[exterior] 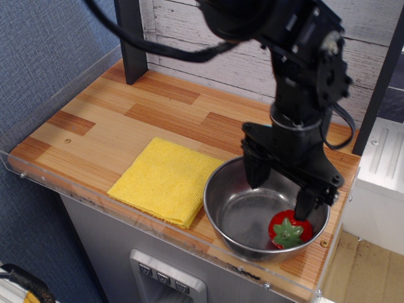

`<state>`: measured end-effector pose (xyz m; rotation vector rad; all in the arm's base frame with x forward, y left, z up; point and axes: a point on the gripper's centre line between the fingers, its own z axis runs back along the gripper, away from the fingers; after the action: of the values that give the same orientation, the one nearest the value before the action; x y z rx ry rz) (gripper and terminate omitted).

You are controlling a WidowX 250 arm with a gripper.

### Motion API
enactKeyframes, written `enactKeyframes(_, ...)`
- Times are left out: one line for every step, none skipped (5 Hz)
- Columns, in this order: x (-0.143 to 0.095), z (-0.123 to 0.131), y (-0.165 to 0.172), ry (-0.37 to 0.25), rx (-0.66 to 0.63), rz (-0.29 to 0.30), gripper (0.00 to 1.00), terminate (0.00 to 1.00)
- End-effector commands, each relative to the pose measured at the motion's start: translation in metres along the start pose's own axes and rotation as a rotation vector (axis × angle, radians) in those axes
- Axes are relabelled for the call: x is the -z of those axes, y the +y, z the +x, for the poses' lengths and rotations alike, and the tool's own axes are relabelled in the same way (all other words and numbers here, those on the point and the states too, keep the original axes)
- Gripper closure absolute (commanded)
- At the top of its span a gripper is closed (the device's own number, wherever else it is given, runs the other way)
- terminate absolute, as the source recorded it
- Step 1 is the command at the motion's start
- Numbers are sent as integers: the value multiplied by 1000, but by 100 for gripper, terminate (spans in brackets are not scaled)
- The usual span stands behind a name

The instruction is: Place the strawberry in the corner on the other side of the yellow rag.

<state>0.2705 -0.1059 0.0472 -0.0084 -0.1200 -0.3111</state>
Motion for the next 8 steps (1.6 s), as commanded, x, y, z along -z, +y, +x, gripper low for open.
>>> enactKeyframes(11, 2, -23, 7, 51, -4, 0, 0)
enactKeyframes(11, -4, -24, 27, 59, 8, 0, 0)
enactKeyframes(12, -13, -14, 53, 41, 15, 0, 0)
enactKeyframes(7, -20, -1, 54, 10, 22, 0, 0)
enactKeyframes(8, -23, 2, 46, -5, 20, 100, 0)
enactKeyframes(2, -22, 6, 35, -11, 14, 100, 0)
enactKeyframes(-5, -20, 8, 14, -18, 10, 100, 0)
enactKeyframes(-31, -14, 14, -20, -34, -9, 100, 0)
